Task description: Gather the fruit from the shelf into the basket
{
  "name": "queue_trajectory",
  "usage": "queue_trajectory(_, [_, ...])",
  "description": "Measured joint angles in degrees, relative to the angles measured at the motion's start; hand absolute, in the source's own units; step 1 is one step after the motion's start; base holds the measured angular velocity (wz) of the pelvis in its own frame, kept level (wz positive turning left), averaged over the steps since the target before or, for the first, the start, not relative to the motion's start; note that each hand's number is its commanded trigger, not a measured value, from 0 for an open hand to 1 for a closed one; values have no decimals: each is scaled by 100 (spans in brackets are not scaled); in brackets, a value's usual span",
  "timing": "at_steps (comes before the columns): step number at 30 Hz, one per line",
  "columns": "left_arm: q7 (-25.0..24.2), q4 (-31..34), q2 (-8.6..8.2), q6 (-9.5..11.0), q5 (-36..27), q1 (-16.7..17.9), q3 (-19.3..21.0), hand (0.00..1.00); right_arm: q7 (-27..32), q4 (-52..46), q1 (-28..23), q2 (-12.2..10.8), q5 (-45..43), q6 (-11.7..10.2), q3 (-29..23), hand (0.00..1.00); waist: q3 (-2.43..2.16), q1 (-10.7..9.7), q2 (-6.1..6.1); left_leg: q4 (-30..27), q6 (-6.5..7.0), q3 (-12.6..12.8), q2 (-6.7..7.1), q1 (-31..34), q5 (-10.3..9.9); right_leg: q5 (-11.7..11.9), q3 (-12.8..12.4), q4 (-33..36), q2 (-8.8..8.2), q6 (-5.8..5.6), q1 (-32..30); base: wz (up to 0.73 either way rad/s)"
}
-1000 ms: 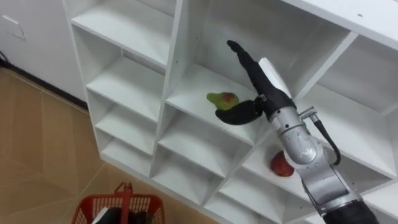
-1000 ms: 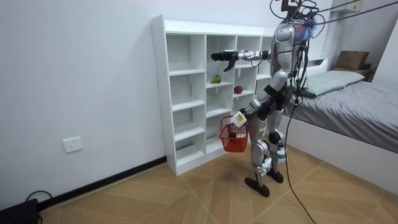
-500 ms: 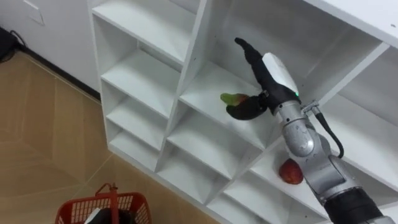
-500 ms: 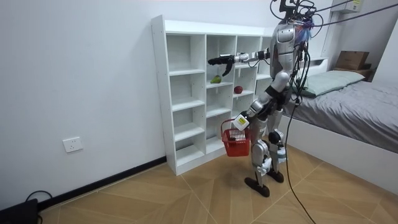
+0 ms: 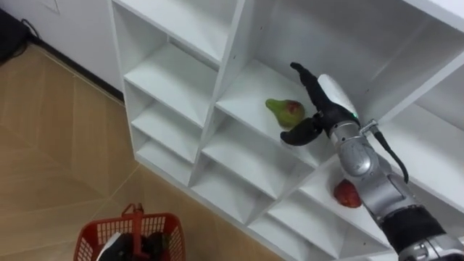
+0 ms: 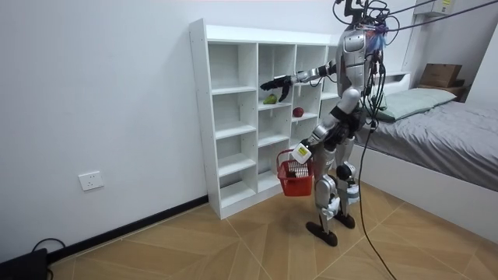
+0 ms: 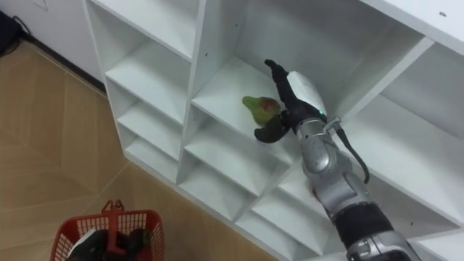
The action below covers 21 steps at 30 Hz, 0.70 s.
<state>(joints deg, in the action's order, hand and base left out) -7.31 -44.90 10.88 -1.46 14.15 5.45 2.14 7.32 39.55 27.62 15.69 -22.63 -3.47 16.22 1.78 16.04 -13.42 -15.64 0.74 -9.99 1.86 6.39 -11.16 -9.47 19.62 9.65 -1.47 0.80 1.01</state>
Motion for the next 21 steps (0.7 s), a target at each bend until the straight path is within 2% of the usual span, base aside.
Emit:
queue_trajectory(8, [-70, 3, -27, -1, 1, -121, -19, 100, 0, 103, 244, 75, 31, 44, -3, 0, -2, 1, -5, -23, 4, 45, 0, 211, 5, 1, -56, 11, -2, 1, -225, -1])
queue_trajectory(17, [-60, 2, -13, -1, -22, -296, -238, 100, 11, 500, 513, 80, 204, 63, -5, 0, 3, -19, -3, -103, 41, 44, 32, 415, 29, 1, 10, 14, -56, 1, -386, 1])
queue_trajectory(21, [-47, -47, -42, -1, -30, -325, -290, 100, 38, 678, 647, 107, 360, 43, -11, 0, 24, -69, 24, -113, 51, 5, 52, 500, 42, 1, 89, 14, -74, 1, -427, 7])
